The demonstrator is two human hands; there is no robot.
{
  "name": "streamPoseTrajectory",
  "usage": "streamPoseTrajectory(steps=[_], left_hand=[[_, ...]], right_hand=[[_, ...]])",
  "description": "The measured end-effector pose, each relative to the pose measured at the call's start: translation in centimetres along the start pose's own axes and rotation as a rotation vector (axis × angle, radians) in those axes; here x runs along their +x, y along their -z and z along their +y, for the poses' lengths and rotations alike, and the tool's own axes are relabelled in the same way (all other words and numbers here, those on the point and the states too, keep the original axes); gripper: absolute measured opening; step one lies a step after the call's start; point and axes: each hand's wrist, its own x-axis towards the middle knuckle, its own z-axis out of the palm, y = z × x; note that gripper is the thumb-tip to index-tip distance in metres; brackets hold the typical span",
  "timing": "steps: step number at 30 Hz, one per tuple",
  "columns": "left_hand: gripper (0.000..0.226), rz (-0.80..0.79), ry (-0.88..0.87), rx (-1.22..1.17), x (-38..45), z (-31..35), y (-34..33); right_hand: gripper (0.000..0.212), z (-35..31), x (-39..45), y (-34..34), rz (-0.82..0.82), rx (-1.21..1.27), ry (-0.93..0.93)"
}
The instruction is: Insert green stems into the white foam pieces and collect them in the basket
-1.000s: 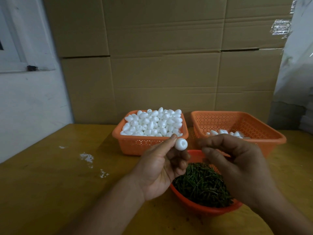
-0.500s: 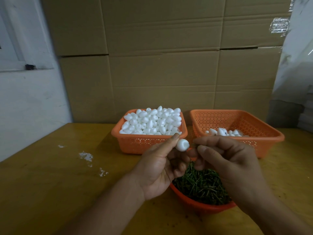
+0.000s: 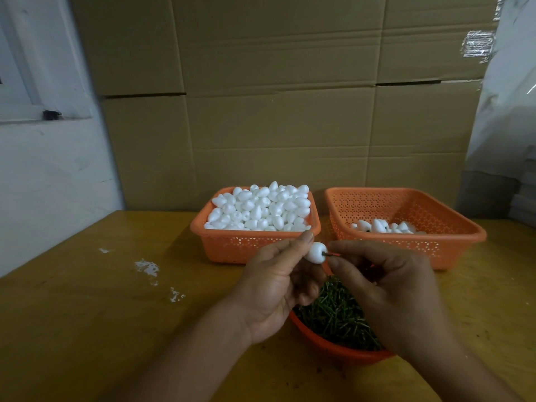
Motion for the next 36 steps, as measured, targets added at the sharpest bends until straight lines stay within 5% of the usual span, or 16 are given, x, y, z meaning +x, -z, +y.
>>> streamPoseTrajectory(steps=[9, 24, 36], left_hand=[[0.023, 0.016, -0.104, 0.064, -0.03, -0.11, -0.22], [0.019, 0.006, -0.250, 0.182, 0.34, -0.92, 0.19], [0.014, -0.001, -0.490, 0.554, -0.41, -0.25, -0.34]], right_hand=[[0.003, 0.00, -0.25, 0.04, -0.022, -0.074, 0.025], [0.007, 0.18, -0.19, -0.29, -0.046, -0.084, -0.056], [0.011, -0.12, -0.40, -0.73, -0.017, -0.040, -0.073]])
